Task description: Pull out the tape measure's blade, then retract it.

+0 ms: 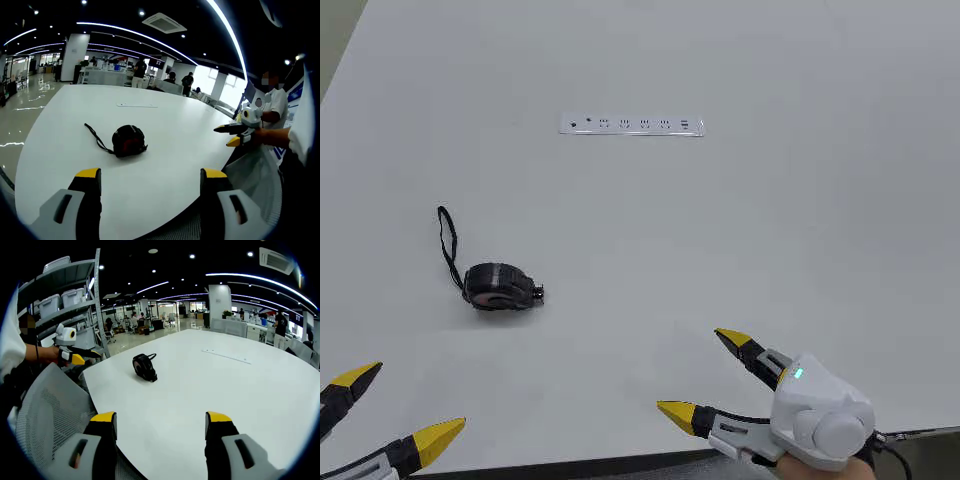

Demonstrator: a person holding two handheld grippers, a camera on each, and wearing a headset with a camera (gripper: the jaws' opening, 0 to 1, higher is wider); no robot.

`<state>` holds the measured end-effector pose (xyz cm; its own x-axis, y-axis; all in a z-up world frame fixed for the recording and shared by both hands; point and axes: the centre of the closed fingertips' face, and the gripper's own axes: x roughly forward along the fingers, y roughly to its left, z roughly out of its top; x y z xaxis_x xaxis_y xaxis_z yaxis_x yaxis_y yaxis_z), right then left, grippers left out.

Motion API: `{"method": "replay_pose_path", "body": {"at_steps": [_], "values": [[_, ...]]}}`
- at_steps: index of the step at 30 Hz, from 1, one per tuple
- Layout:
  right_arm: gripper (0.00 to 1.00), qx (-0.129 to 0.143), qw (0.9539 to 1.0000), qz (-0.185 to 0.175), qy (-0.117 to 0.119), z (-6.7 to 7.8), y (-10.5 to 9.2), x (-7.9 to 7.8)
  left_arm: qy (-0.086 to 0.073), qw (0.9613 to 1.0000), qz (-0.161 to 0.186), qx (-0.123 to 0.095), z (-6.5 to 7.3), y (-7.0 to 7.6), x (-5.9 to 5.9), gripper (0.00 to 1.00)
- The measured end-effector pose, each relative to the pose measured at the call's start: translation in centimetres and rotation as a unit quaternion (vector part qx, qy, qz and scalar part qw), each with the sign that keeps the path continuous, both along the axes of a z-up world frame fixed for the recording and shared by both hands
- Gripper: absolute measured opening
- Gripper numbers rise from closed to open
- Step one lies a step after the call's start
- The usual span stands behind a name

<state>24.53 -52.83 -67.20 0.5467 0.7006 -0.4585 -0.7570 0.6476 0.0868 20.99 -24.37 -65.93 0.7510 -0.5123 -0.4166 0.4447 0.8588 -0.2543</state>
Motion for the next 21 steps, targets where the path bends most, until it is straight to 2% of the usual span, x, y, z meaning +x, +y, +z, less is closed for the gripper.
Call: {"method": "replay_pose_path", "body": {"at_steps": [2, 4, 7, 21], "values": [[0.73, 0.009, 1.0000, -0.003, 0.003, 0.04, -0.02, 0.02, 0.002, 1.0000, -0.003, 0.000, -0.07, -0.10, -0.10, 0.79], [0.72, 0.008, 1.0000, -0.005, 0.001, 0.10, -0.09, 0.04, 0.003, 1.0000, -0.005, 0.005, -0.18, -0.09, -0.18, 0.79], [0.72, 0.007, 1.0000, -0.005, 0.002, 0.08, -0.09, -0.04, 0.004, 1.0000, -0.003, 0.000, -0.18, -0.04, -0.12, 0.79], [0.72, 0.007, 1.0000, 0.000, -0.001, 0.18, 0.15, -0.11, 0.003, 1.0000, -0.007, 0.005, -0.22, -0.10, -0.05, 0.79]]}}
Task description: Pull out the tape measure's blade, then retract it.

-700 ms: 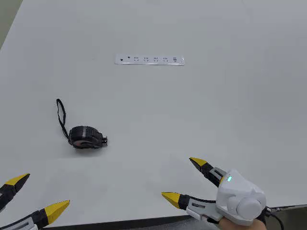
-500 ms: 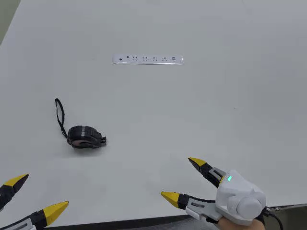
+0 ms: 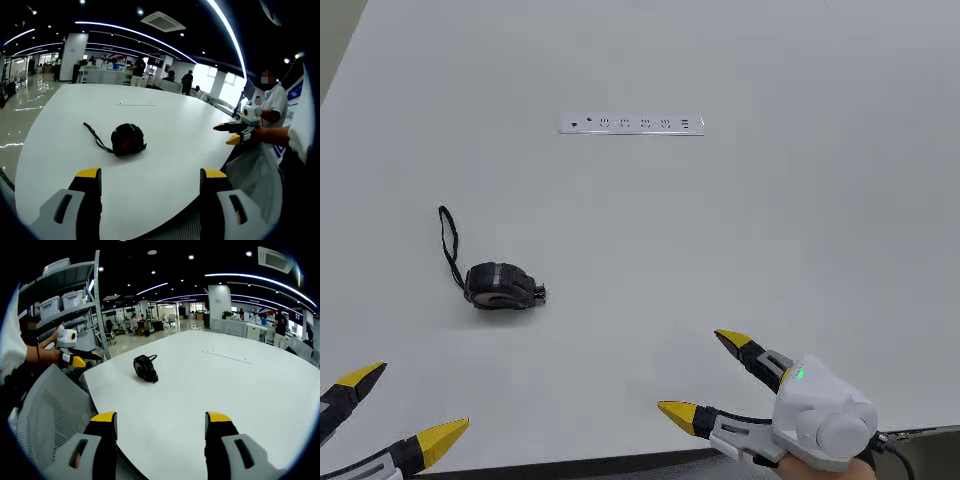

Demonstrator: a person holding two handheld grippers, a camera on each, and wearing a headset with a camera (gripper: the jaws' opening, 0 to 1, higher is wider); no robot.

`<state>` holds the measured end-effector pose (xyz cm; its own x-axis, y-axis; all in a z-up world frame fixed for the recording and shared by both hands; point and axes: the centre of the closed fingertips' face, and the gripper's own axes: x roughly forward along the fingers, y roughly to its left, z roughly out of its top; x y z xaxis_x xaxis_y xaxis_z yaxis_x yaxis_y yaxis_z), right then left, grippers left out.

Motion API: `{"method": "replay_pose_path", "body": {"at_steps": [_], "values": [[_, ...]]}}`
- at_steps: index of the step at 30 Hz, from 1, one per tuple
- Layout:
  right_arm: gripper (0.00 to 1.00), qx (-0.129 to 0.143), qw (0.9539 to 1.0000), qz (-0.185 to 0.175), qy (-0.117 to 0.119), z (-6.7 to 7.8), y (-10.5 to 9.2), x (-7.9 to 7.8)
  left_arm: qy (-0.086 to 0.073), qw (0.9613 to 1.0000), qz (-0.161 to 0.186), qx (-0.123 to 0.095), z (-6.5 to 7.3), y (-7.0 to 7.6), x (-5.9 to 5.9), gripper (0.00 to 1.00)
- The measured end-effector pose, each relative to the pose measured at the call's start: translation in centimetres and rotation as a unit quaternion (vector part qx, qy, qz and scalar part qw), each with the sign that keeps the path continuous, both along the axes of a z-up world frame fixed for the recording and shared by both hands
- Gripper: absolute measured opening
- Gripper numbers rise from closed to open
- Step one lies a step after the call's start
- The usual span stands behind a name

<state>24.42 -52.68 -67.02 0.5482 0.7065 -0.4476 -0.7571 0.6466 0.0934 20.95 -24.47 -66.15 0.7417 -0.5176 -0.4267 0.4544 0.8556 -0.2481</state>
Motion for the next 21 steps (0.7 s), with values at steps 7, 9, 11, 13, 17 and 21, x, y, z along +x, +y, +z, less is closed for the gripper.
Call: {"method": "replay_pose_path", "body": {"at_steps": [7, 9, 11, 13, 17, 21], "values": [[0.72, -0.001, 1.0000, 0.001, -0.001, 0.03, 0.02, 0.03, 0.002, 1.0000, 0.000, 0.000, -0.05, 0.14, -0.04, 0.79], [0.72, -0.001, 1.0000, 0.001, 0.000, 0.01, 0.03, 0.04, 0.003, 1.0000, 0.000, 0.001, -0.07, 0.18, -0.03, 0.79], [0.72, 0.000, 1.0000, 0.002, 0.000, 0.02, 0.09, 0.04, 0.003, 1.0000, -0.001, 0.000, -0.06, 0.17, -0.01, 0.79], [0.72, 0.001, 1.0000, 0.003, 0.000, 0.04, 0.18, 0.03, 0.004, 1.0000, -0.004, 0.002, -0.16, 0.17, 0.02, 0.79], [0.71, 0.004, 1.0000, 0.008, -0.002, 0.01, 0.38, 0.07, 0.005, 0.9998, -0.014, 0.010, -0.30, 0.20, 0.25, 0.79], [0.70, 0.002, 0.9998, 0.017, -0.004, 0.02, 0.71, 0.21, 0.004, 0.9997, -0.021, 0.015, -0.28, 0.53, 0.74, 0.78]]}}
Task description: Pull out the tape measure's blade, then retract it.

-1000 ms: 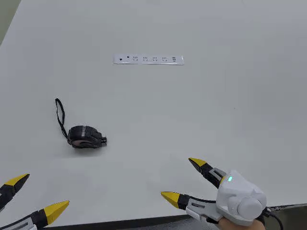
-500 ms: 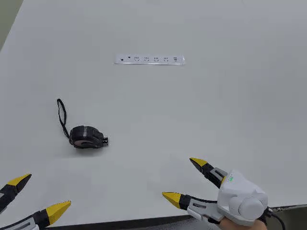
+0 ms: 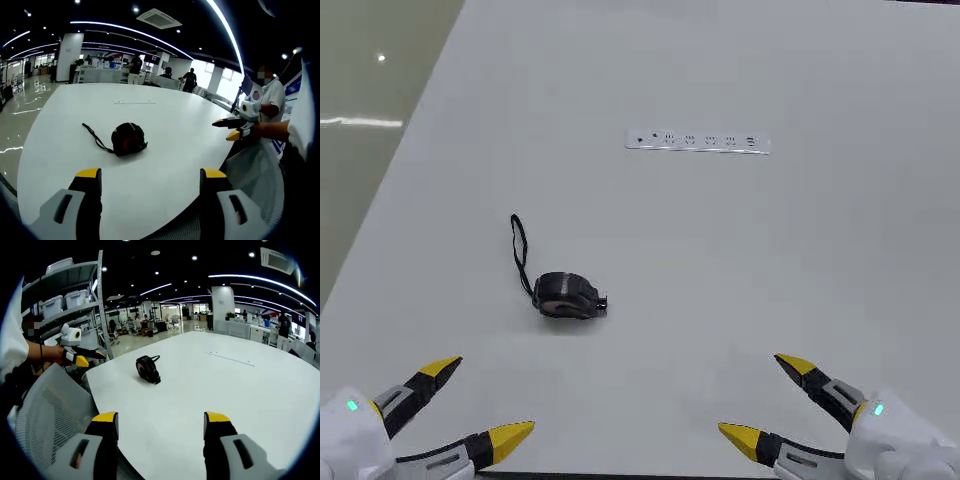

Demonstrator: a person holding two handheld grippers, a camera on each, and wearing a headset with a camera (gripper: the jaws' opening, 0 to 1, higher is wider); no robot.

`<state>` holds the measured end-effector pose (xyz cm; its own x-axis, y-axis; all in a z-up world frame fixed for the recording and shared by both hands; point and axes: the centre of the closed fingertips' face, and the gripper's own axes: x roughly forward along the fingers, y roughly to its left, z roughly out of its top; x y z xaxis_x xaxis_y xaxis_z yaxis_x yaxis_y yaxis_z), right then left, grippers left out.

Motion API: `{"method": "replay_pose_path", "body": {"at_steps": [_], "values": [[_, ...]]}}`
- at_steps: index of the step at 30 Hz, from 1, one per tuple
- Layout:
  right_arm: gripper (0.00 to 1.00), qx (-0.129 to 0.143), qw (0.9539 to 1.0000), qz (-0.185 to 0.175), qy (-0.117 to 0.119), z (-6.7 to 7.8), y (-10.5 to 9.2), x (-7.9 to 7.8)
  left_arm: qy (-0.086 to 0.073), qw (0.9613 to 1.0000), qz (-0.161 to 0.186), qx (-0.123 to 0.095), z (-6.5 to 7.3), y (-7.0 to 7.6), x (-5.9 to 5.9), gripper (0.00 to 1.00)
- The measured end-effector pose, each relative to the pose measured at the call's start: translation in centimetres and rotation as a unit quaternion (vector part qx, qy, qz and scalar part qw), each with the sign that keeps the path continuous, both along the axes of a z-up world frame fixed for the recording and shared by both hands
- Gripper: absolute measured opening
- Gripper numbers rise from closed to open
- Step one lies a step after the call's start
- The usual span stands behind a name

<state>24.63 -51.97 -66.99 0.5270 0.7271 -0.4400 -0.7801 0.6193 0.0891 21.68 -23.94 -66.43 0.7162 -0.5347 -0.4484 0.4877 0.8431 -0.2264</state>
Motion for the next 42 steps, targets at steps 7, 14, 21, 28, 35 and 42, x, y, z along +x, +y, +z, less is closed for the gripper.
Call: {"method": "replay_pose_path", "body": {"at_steps": [7, 14, 21, 28, 35, 42], "values": [[0.68, -0.002, 0.9998, 0.020, -0.002, -0.2, 0.6, 0.4, -0.004, 0.9999, -0.010, 0.007, -0.1, 0.5, 0.8, 0.78], [0.67, -0.002, 0.9993, 0.038, -0.003, -0.2, 1.4, 1.1, 0.001, 0.9996, -0.024, 0.017, -0.5, 0.5, 1.4, 0.77], [0.66, -0.007, 0.9978, 0.066, -0.004, -0.5, 2.2, 1.3, 0.000, 0.9980, -0.052, 0.035, -0.6, 0.3, 2.4, 0.76], [0.65, 0.007, 0.9960, 0.089, -0.006, -0.2, 3.2, 1.8, -0.005, 0.9959, -0.076, 0.049, -0.7, 0.2, 3.5, 0.75], [0.64, 0.001, 0.9944, 0.106, -0.004, -0.9, 3.7, 2.4, -0.013, 0.9930, -0.100, 0.062, -0.8, 0.1, 4.4, 0.73], [0.63, -0.001, 0.9918, 0.128, 0.000, -1.4, 4.4, 2.8, -0.014, 0.9895, -0.124, 0.073, -1.2, -0.1, 5.3, 0.73]]}}
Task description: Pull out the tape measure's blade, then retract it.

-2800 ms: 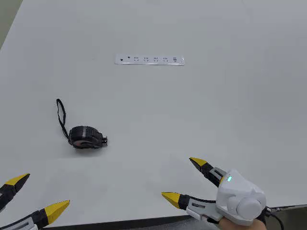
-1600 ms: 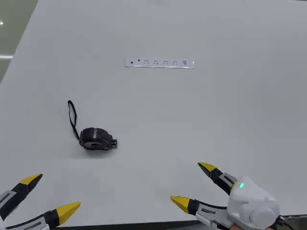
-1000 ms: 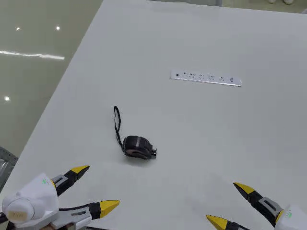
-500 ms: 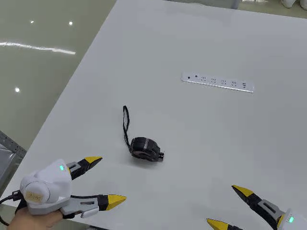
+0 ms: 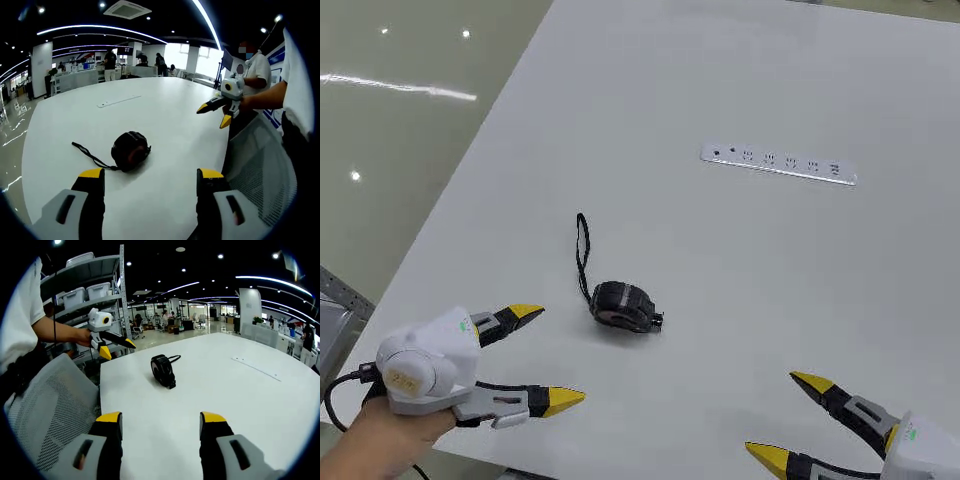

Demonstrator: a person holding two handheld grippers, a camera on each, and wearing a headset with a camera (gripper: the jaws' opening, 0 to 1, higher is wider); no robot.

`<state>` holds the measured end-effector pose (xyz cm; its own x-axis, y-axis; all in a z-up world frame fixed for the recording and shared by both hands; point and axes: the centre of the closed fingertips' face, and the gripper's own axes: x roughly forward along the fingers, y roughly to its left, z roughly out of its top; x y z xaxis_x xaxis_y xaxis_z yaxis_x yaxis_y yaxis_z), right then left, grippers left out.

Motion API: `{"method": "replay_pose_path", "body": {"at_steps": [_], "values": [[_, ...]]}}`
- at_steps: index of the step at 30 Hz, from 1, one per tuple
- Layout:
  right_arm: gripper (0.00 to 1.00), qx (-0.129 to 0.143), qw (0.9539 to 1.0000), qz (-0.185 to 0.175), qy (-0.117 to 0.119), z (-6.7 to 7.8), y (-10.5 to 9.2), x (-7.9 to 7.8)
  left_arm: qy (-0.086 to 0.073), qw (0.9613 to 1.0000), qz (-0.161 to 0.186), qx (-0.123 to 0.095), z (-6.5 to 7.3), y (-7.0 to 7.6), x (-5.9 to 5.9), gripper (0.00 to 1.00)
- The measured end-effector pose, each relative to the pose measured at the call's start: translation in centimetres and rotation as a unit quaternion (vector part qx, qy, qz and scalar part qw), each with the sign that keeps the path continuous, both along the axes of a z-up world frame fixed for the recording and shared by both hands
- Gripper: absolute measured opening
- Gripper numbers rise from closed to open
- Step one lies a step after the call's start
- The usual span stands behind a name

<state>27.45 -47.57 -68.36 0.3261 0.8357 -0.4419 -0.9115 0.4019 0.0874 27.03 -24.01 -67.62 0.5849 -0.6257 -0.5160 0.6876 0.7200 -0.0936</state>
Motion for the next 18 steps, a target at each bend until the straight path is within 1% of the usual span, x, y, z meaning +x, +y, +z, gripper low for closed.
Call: {"method": "replay_pose_path", "body": {"at_steps": [3, 4, 8, 10, 11, 16, 18], "values": [[0.63, 0.004, 1.0000, 0.006, 0.002, -0.2, 0.3, 0.4, -0.002, 0.9999, -0.014, 0.008, -0.2, -0.1, 0.4, 0.72], [0.63, 0.004, 1.0000, 0.008, 0.003, -0.3, 0.4, 0.6, -0.005, 0.9996, -0.021, 0.015, -0.3, 0.0, 0.5, 0.71], [0.62, 0.003, 0.9999, 0.016, 0.005, -0.4, 0.8, 1.1, -0.003, 0.9994, -0.030, 0.018, -0.4, 0.0, 1.2, 0.71], [0.61, 0.005, 0.9998, 0.020, 0.007, -0.5, 1.0, 1.3, -0.001, 0.9992, -0.032, 0.022, -0.6, 0.1, 1.6, 0.72], [0.61, 0.004, 0.9997, 0.024, 0.007, -0.5, 1.2, 1.4, -0.002, 0.9991, -0.035, 0.025, -0.6, 0.2, 1.8, 0.72], [0.60, 0.002, 0.9992, 0.039, 0.009, -1.0, 1.8, 1.8, 0.000, 0.9982, -0.049, 0.033, -1.0, -0.1, 2.4, 0.71], [0.60, 0.010, 0.9990, 0.043, 0.011, -0.9, 2.0, 2.1, 0.003, 0.9978, -0.053, 0.039, -1.3, -0.1, 2.7, 0.70]]}}
